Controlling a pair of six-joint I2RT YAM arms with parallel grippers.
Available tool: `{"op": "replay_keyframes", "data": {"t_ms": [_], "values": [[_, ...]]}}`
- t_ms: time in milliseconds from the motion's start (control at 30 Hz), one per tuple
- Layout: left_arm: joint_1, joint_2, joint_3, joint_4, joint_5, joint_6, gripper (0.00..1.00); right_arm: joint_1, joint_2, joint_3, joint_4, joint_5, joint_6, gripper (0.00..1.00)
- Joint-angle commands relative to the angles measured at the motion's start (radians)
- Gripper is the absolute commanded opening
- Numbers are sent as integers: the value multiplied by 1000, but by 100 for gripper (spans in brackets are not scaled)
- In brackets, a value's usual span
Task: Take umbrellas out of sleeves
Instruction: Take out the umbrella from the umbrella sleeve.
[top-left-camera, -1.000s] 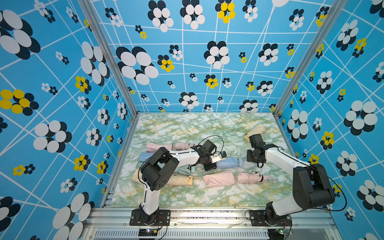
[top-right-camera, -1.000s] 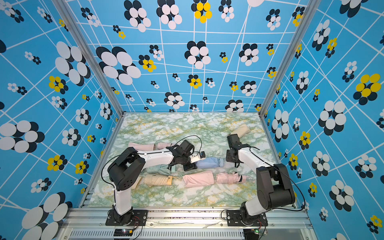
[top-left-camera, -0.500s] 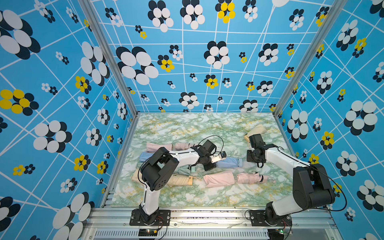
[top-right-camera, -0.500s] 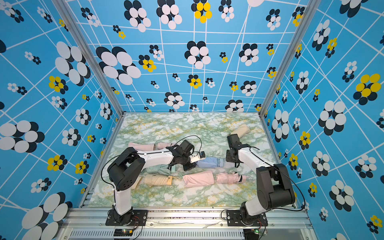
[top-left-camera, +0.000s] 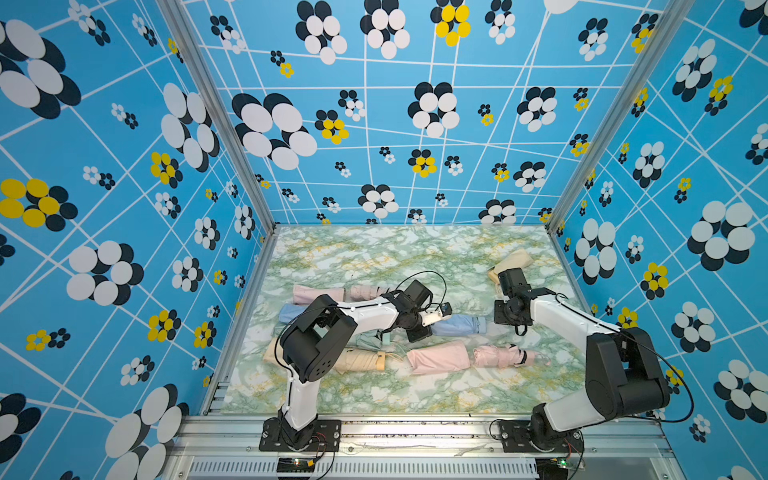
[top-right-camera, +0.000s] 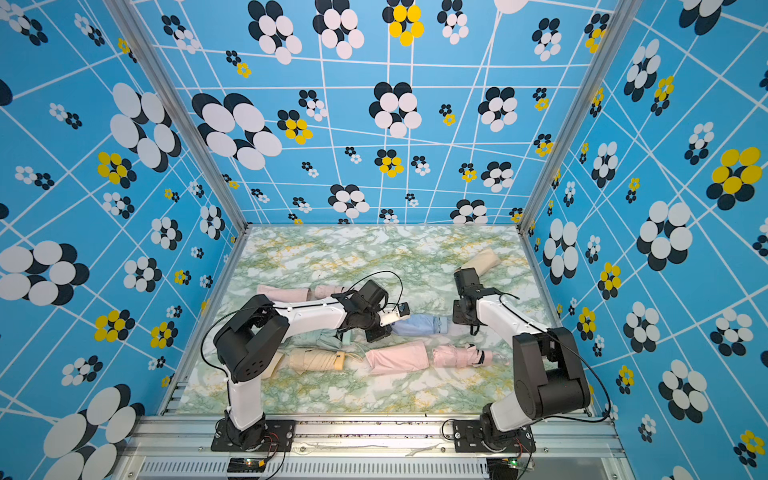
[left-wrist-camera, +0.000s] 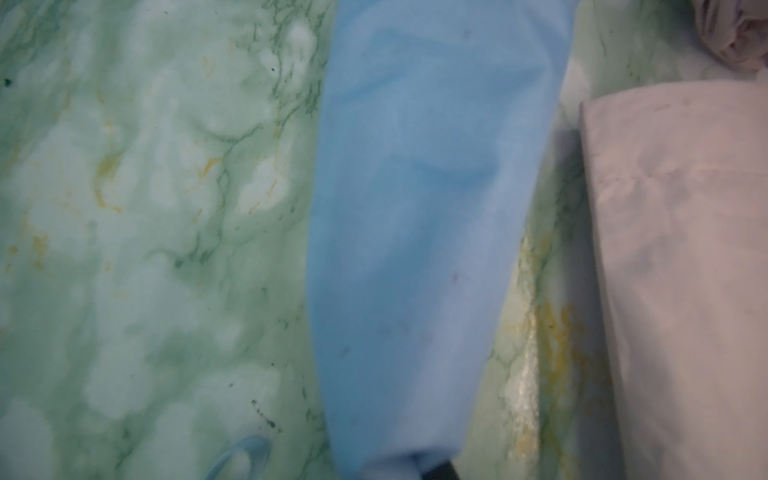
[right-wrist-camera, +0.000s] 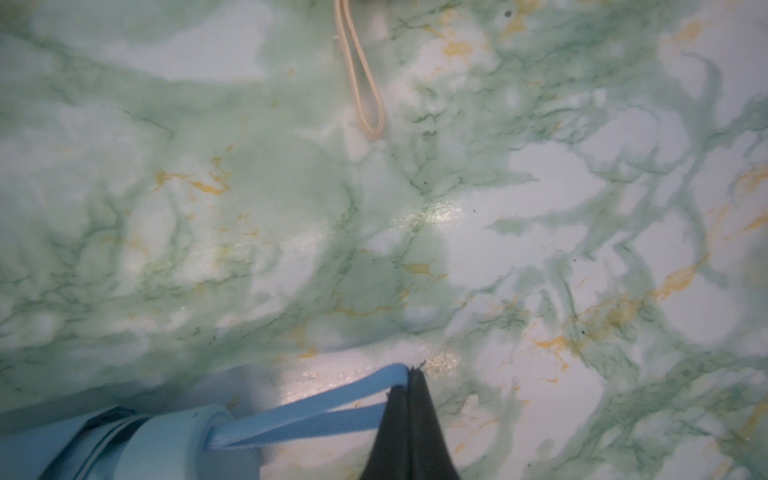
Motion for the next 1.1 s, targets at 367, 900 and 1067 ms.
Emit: {"op": "replay_keyframes", "data": {"t_ms": [367, 900, 1067], "values": [[4, -14, -33, -96, -34, -20, 0, -41, -54, -12, -34, 55, -11, 0], [2, -26, -37, -103, -34, -24, 0, -56, -73, -15, -42, 84, -4, 0], [0, -29, -37, -107, -35, -23, 0, -56, -80, -15, -46, 93, -4, 0]]}}
